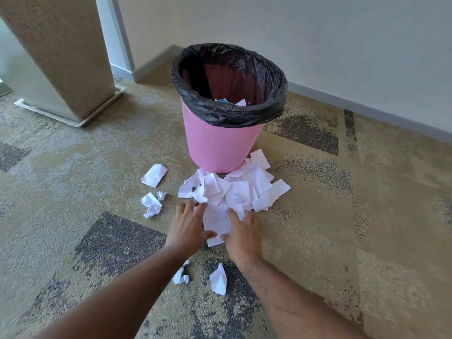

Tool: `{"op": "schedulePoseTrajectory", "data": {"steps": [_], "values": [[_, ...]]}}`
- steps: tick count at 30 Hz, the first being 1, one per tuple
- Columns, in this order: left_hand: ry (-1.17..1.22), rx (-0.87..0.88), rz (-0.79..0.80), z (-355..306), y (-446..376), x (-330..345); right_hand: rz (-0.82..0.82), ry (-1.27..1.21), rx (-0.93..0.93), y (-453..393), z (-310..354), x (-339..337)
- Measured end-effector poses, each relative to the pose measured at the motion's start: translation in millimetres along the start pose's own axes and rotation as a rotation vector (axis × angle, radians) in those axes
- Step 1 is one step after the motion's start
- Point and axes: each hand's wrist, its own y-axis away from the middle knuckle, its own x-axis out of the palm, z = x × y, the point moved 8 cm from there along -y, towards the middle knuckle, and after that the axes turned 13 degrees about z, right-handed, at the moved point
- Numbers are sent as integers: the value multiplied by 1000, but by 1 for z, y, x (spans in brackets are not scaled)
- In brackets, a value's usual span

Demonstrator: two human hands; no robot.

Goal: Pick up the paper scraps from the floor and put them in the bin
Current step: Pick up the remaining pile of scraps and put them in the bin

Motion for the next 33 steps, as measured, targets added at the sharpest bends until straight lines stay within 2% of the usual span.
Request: {"op": "schedulePoseTrajectory", "data": {"steps": [7,15,19,22,25,33], "values": [[149,78,50,-18,10,9,-65,-213,-7,9,-3,7],[178,67,84,-22,23,9,-49,-513,99,30,-8,18],[197,89,70,-19,29,-2,-69,-570,62,40,-3,10],[203,158,-65,-26,36,-29,-195,-529,-56,46,13,-20],[162,256,-300,-37,43,-75,-325,-503,-231,51,34,-59],[156,337,-761,-68,50,-196,-707,-449,-542,61,75,-191]]}}
